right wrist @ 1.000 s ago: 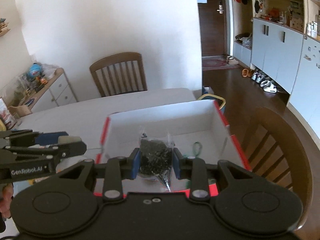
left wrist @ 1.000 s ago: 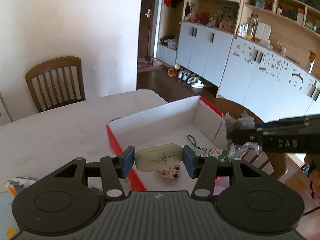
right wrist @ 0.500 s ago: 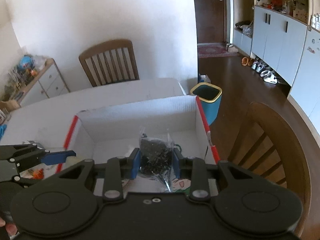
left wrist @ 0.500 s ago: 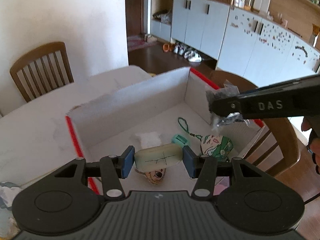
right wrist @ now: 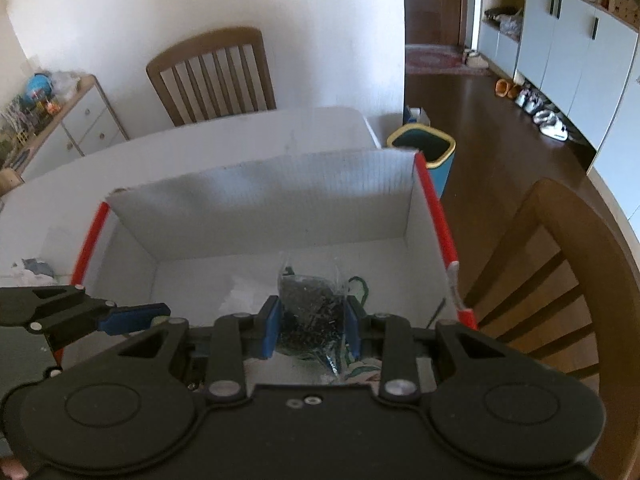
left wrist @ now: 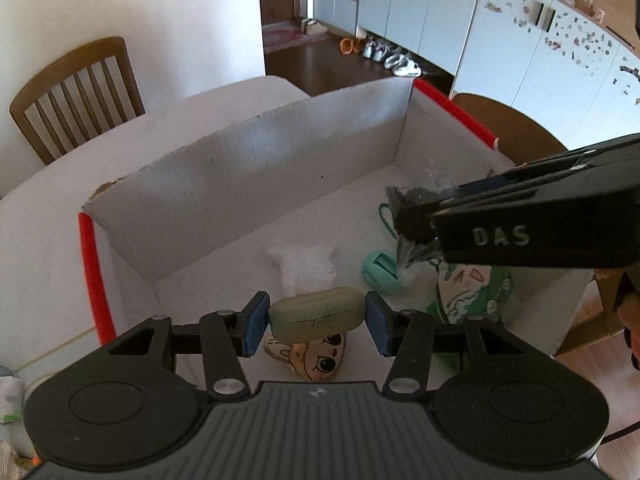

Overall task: Organize objects
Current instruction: 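Carry the soap bar and black-filled bag over the red box, then open both grippers to drop the soap bar and bag into the box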

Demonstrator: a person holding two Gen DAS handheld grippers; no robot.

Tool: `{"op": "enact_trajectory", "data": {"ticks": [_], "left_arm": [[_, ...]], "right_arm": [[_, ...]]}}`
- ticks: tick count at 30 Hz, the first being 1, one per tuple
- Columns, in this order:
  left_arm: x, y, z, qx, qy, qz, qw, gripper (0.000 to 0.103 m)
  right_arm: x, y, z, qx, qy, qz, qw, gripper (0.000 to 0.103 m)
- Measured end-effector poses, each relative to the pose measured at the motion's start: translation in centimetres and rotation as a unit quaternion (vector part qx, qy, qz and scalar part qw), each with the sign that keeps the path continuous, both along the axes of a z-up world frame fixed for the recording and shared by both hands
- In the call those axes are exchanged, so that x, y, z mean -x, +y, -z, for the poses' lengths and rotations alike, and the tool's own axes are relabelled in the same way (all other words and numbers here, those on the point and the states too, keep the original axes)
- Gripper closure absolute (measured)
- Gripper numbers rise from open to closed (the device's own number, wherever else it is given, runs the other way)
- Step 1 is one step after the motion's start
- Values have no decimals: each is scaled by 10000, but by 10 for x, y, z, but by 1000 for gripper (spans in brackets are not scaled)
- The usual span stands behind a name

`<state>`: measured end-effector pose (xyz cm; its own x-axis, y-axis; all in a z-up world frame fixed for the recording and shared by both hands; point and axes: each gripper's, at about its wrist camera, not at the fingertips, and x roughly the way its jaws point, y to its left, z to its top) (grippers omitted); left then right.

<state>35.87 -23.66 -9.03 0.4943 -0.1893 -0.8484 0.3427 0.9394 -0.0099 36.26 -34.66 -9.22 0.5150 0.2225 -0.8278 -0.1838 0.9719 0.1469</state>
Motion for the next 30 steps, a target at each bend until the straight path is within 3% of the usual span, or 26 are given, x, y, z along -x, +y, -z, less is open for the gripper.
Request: {"op": "enact_trajectory", "data": {"ticks": [14, 26, 30], "left_arm": [[-17, -4, 18, -119, 327, -18, 9994, 52], [-27, 1, 23, 57, 711, -229, 9972, 51], [-23, 3, 19, 90, 619, -249, 9977, 44]], "right_arm": [[-21, 1, 31, 65, 609, -10, 9981, 71], [-21, -3, 33, 123, 646, 26, 9978, 68], [-19, -4, 31, 111, 595, 54, 9982, 64]]}}
